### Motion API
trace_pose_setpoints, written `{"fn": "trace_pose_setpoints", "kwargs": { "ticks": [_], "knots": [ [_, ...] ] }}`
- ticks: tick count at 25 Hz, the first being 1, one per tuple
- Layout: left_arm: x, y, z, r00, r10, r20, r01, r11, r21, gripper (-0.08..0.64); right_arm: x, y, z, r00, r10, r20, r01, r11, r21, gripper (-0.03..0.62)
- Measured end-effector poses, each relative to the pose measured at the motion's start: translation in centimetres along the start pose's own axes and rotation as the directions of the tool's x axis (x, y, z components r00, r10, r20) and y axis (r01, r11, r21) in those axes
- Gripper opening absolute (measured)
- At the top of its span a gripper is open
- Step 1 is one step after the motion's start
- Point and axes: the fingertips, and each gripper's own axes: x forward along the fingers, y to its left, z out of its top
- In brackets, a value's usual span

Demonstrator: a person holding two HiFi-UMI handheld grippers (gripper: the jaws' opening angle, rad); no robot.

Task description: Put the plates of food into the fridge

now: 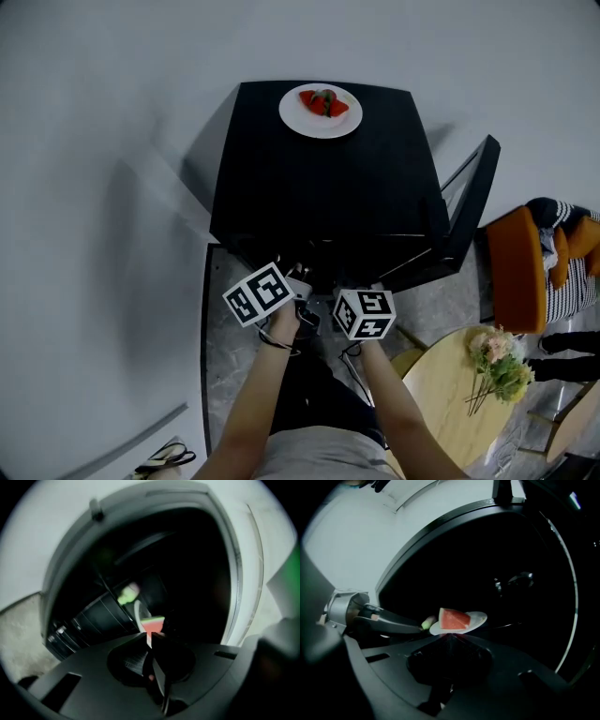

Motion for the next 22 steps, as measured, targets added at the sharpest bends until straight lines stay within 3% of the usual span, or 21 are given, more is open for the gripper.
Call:
{"fn": "trace_pose_setpoints", "kwargs": {
  "ticks": [2, 7, 14, 17, 22],
  "knots": [
    [-0.6, 0.9, 0.3, 0.999, 0.044, 0.019, -0.045, 0.998, 0.036, 0.023, 0.3, 1.7, -0.8, 0.998, 0.063, -0.025, -0.063, 0.998, -0.013, 0.012],
    [-1.7, 2.0, 0.5, 0.998, 0.057, 0.029, -0.057, 0.998, -0.003, 0.023, 2.4, 3.6, -1.0, 0.990, 0.129, -0.057, -0.130, 0.992, -0.003, 0.012],
    [-3.3, 2.2, 0.2, 0.999, 0.040, 0.023, -0.040, 0.999, 0.013, 0.023, 3.1, 1.2, 0.9, 0.999, 0.033, -0.008, -0.033, 0.999, -0.039, 0.012],
    [-3.4, 1.9, -0.2, 0.999, 0.035, 0.011, -0.036, 0.998, 0.043, 0.023, 3.3, -1.0, 1.7, 1.000, -0.018, -0.001, 0.018, 1.000, -0.004, 0.012],
    [-3.6, 1.0, -0.5, 0.999, 0.045, 0.010, -0.046, 0.977, 0.209, 0.023, 1.6, -1.0, 2.4, 0.999, -0.022, 0.039, 0.023, 1.000, -0.009, 0.012]
  ]
}}
